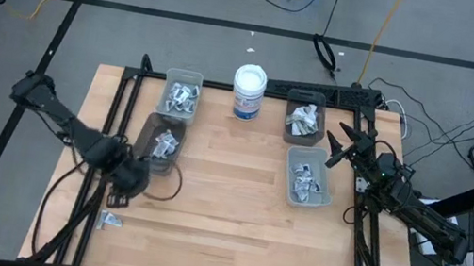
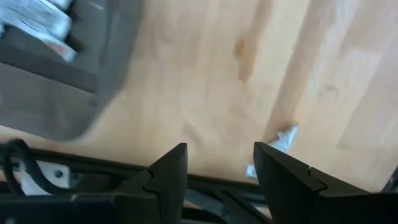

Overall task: Pick & Place First Aid Supplies
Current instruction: Put the orange ointment pack into the left black bin

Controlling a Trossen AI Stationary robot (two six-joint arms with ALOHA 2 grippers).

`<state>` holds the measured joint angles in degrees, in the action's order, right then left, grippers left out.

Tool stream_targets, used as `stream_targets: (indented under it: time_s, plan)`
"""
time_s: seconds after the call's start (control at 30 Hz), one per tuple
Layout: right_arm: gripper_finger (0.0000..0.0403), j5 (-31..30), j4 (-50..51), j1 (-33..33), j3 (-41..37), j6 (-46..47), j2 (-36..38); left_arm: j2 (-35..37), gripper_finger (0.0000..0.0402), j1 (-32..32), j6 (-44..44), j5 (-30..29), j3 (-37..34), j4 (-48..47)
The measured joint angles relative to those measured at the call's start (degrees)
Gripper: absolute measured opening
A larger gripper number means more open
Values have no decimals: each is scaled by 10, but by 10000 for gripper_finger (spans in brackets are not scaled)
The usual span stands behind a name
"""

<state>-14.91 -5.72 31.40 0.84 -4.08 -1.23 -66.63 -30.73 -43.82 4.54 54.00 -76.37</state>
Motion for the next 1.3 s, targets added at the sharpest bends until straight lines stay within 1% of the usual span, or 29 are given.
stream_targets:
  time_s: [0.27, 0.37, 0.47, 0.63, 0.93, 1.3]
  plan:
    - [238, 0, 0, 0, 0, 0, 0, -15, 186, -149, -126, 1, 0, 5]
    - [238, 0, 0, 0, 0, 0, 0, -22, 186, -190, -161, 2, 0, 22]
    - [238, 0, 0, 0, 0, 0, 0, -34, 186, -219, -177, 2, 0, 55]
    - [238, 0, 0, 0, 0, 0, 0, -71, 186, -243, -188, 1, 0, 105]
    - [238, 0, 0, 0, 0, 0, 0, -150, 186, -275, -194, 2, -18, 127]
    - [238, 0, 0, 0, 0, 0, 0, -229, 186, -283, -183, 19, -63, 237]
